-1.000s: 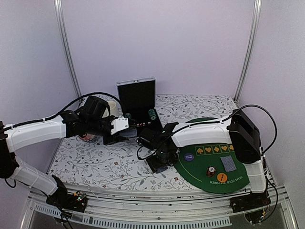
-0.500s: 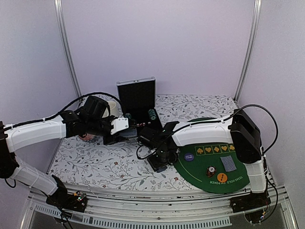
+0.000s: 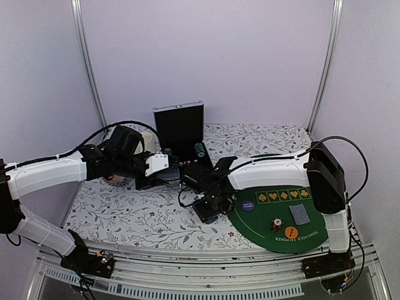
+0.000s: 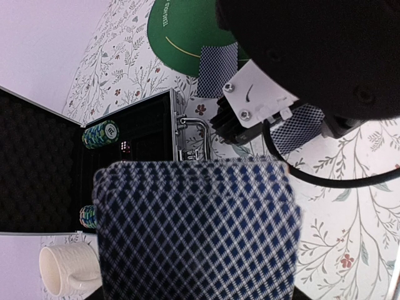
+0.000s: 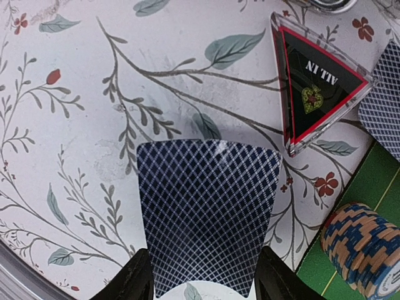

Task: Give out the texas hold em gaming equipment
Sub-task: Pick up the poker card from the center of the board, then place the poker card in the small blind area.

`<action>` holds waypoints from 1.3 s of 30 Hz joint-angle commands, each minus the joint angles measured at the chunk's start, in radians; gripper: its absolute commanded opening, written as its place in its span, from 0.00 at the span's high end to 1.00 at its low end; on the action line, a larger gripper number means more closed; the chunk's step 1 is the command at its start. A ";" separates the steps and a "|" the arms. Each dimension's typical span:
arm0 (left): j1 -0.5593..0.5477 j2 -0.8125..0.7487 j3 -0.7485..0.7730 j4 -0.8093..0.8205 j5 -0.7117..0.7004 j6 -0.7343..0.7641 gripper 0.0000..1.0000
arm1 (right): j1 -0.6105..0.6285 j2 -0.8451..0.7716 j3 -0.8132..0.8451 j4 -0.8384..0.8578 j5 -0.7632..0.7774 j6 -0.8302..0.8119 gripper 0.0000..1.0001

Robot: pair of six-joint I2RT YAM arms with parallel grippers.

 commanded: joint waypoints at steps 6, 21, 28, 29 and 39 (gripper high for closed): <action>-0.005 -0.016 -0.009 0.020 0.012 0.009 0.51 | 0.003 -0.107 0.017 0.043 -0.043 -0.036 0.45; -0.006 -0.031 -0.009 0.020 0.015 0.007 0.51 | -0.081 -0.282 -0.018 0.017 -0.091 -0.107 0.46; -0.006 -0.029 -0.009 0.020 0.018 0.007 0.51 | -0.159 -0.411 -0.107 -0.079 -0.069 -0.130 0.47; -0.005 -0.030 -0.009 0.020 0.017 0.007 0.51 | -0.177 -0.436 -0.141 -0.100 -0.069 -0.126 0.47; -0.006 -0.022 -0.005 0.019 0.030 0.005 0.51 | -0.370 -0.768 -0.501 -0.249 -0.074 0.035 0.46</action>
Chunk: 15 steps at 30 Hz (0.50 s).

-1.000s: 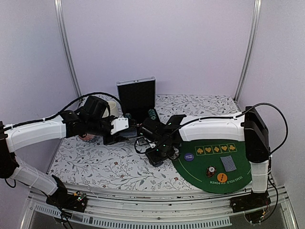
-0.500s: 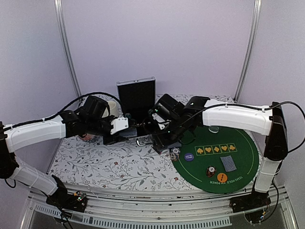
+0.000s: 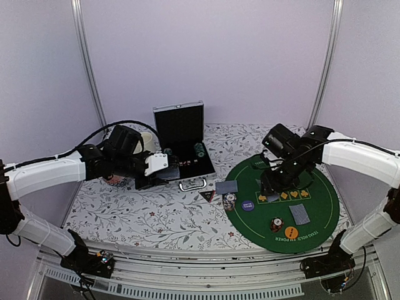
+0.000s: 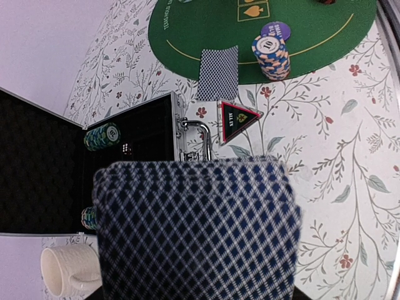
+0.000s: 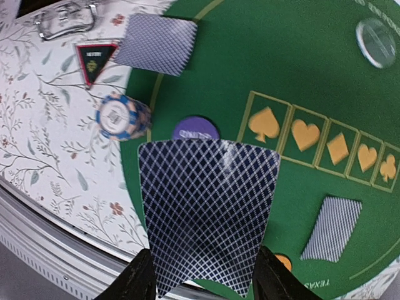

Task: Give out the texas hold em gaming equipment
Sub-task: Place the poker card in the small blind area.

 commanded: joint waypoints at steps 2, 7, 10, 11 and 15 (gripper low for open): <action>-0.005 -0.013 -0.004 0.019 0.026 0.006 0.51 | -0.076 -0.147 -0.174 -0.086 -0.027 0.112 0.46; -0.005 -0.014 -0.005 0.019 0.027 0.004 0.51 | -0.138 -0.178 -0.263 -0.165 0.021 0.136 0.46; -0.006 -0.017 -0.004 0.019 0.032 0.005 0.51 | -0.164 -0.156 -0.266 -0.186 0.099 0.086 0.50; -0.006 -0.018 -0.003 0.019 0.030 0.005 0.51 | -0.166 -0.154 -0.263 -0.168 0.100 0.058 0.51; -0.006 -0.019 -0.004 0.019 0.028 0.005 0.51 | -0.167 -0.151 -0.276 -0.113 0.086 -0.001 0.51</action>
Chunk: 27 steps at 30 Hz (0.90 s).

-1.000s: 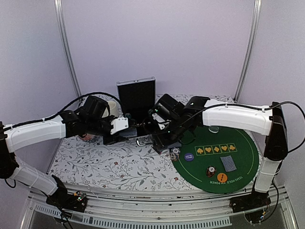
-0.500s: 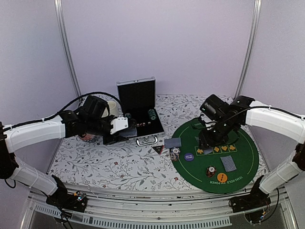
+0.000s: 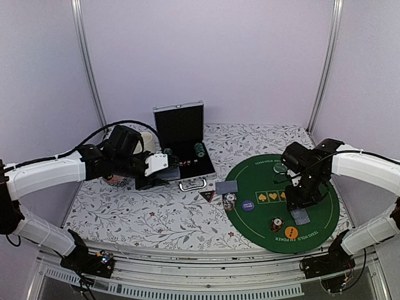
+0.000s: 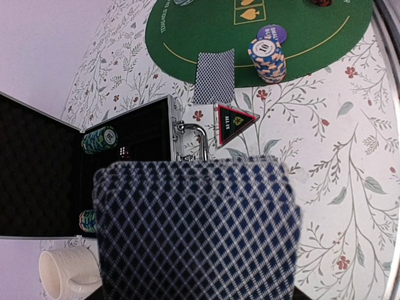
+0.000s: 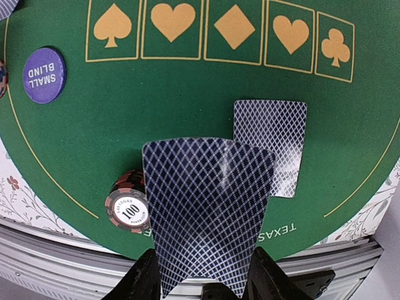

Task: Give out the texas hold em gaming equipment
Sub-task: Place the poker card in the small blind area.

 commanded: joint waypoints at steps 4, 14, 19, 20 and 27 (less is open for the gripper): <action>-0.006 -0.019 -0.006 0.019 0.011 0.006 0.51 | -0.016 0.013 -0.035 0.045 0.065 -0.043 0.52; -0.005 -0.024 -0.008 0.019 0.012 0.008 0.51 | -0.075 0.077 -0.080 0.074 0.063 -0.047 0.52; -0.006 -0.025 -0.009 0.019 0.010 0.009 0.51 | -0.080 0.121 -0.082 0.073 0.084 -0.038 0.53; -0.006 -0.026 -0.009 0.019 0.009 0.009 0.50 | -0.081 0.132 -0.083 0.076 0.083 -0.037 0.53; -0.005 -0.025 -0.011 0.020 0.007 0.009 0.50 | -0.081 0.189 -0.072 0.095 0.073 -0.069 0.53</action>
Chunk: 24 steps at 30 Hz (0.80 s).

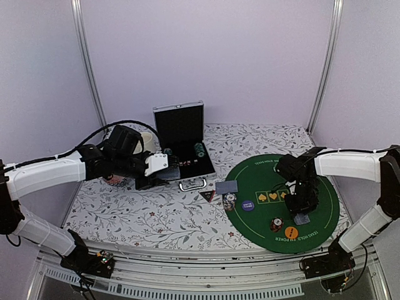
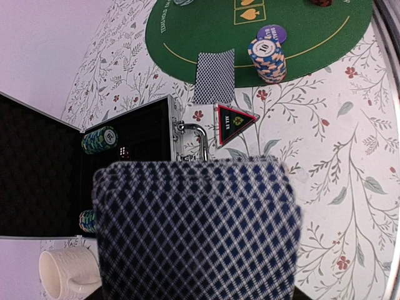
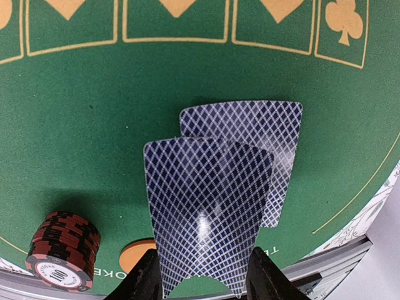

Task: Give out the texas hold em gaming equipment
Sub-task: Place the poker card in the small blind area.

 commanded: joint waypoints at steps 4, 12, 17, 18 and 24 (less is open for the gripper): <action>-0.006 -0.019 -0.009 0.019 0.003 0.008 0.50 | -0.004 0.015 0.006 0.019 0.017 -0.022 0.52; -0.006 -0.020 -0.009 0.019 0.002 0.008 0.50 | -0.004 0.072 0.020 0.021 0.028 -0.025 0.52; -0.005 -0.020 -0.010 0.019 0.004 0.008 0.50 | -0.004 0.079 0.025 0.019 0.041 -0.025 0.50; -0.006 -0.020 -0.009 0.019 0.006 0.009 0.50 | -0.004 0.077 0.026 0.019 0.044 -0.024 0.50; -0.006 -0.017 -0.009 0.018 0.007 0.009 0.50 | -0.004 0.059 0.027 0.026 0.048 -0.023 0.50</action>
